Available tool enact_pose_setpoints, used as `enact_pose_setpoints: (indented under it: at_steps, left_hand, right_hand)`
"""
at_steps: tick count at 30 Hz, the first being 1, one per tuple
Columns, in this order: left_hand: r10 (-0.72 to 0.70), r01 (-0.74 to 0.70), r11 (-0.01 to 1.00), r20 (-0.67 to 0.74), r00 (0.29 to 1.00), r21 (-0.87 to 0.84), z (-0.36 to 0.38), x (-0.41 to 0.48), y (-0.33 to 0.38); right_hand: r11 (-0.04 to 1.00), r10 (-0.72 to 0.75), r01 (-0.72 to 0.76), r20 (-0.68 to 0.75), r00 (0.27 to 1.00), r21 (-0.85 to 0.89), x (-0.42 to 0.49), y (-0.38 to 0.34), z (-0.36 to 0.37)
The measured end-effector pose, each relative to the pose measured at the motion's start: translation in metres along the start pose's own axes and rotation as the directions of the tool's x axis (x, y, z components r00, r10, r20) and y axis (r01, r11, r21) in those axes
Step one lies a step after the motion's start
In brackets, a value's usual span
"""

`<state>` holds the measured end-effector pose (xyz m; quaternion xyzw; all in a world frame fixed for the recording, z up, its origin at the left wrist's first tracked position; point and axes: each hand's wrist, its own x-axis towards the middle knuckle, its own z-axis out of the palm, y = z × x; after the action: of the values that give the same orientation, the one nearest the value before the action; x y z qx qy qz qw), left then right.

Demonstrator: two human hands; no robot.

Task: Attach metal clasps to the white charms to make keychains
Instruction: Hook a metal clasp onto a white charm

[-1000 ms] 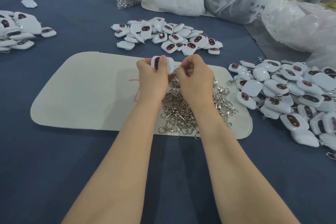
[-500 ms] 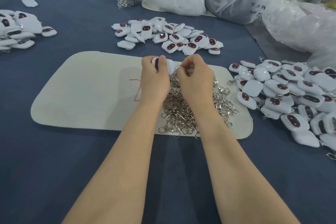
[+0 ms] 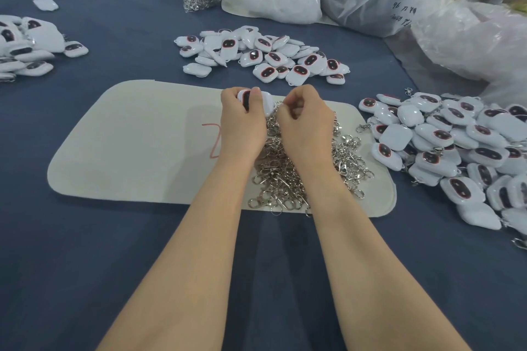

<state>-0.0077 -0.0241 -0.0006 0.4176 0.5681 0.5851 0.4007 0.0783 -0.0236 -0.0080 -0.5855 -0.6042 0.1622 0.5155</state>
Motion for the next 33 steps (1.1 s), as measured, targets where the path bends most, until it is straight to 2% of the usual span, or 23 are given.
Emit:
enact_pose_setpoints:
  at_steps: [7, 16, 20, 22, 23, 24, 25, 27, 29, 31, 33]
  left_hand:
    - [0.066, -0.066, 0.998, -0.013, 0.998, 0.011, -0.001, -0.001, 0.0]
    - [0.114, -0.112, 0.991, -0.035, 0.993, 0.068, -0.002, -0.004, 0.001]
    - [0.09, -0.087, 0.994, -0.04, 0.995, 0.068, -0.002, -0.005, 0.001]
    - [0.018, -0.018, 1.0, -0.022, 1.0, 0.025, -0.001, -0.003, 0.001]
    - [-0.052, 0.052, 0.997, 0.001, 0.999, -0.053, -0.002, -0.002, 0.002]
    - [-0.14, 0.145, 0.972, 0.041, 0.989, -0.183, -0.002, 0.0, 0.004]
    - [-0.226, 0.248, 0.906, 0.103, 0.969, -0.343, -0.003, 0.002, 0.005]
    - [-0.345, 0.418, 0.685, 0.24, 0.907, -0.596, -0.007, 0.004, 0.009]
    - [-0.387, 0.501, 0.528, 0.331, 0.861, -0.685, -0.011, 0.003, 0.01]
    - [-0.399, 0.543, 0.466, 0.382, 0.834, -0.699, -0.012, 0.002, 0.012]
    - [-0.398, 0.561, 0.452, 0.406, 0.822, -0.693, -0.013, 0.0, 0.013]
  right_hand:
    - [1.0, 0.005, -0.005, 0.003, 1.0, 0.02, -0.002, -0.003, 0.0]
    - [0.999, -0.027, 0.029, 0.039, 0.999, -0.042, -0.005, -0.008, 0.002]
    - [0.984, -0.086, 0.101, 0.11, 0.99, -0.144, -0.007, -0.009, 0.003]
    - [0.982, -0.097, 0.114, 0.112, 0.989, -0.151, -0.008, -0.009, 0.003]
    - [0.987, -0.099, 0.108, 0.086, 0.991, -0.117, -0.008, -0.01, 0.002]
    - [0.993, -0.093, 0.097, 0.055, 0.994, -0.065, -0.008, -0.011, 0.002]
    - [0.997, -0.081, 0.082, 0.035, 0.996, -0.013, -0.007, -0.012, 0.001]
    - [0.997, -0.057, 0.055, 0.039, 0.998, 0.058, -0.005, -0.014, 0.0]
    - [0.992, -0.045, 0.038, 0.049, 0.998, 0.124, -0.005, -0.015, 0.0]
    - [0.98, -0.042, 0.035, 0.03, 0.999, 0.193, -0.005, -0.016, -0.001]
    - [0.973, -0.062, 0.059, 0.008, 0.998, 0.224, -0.005, -0.018, -0.003]
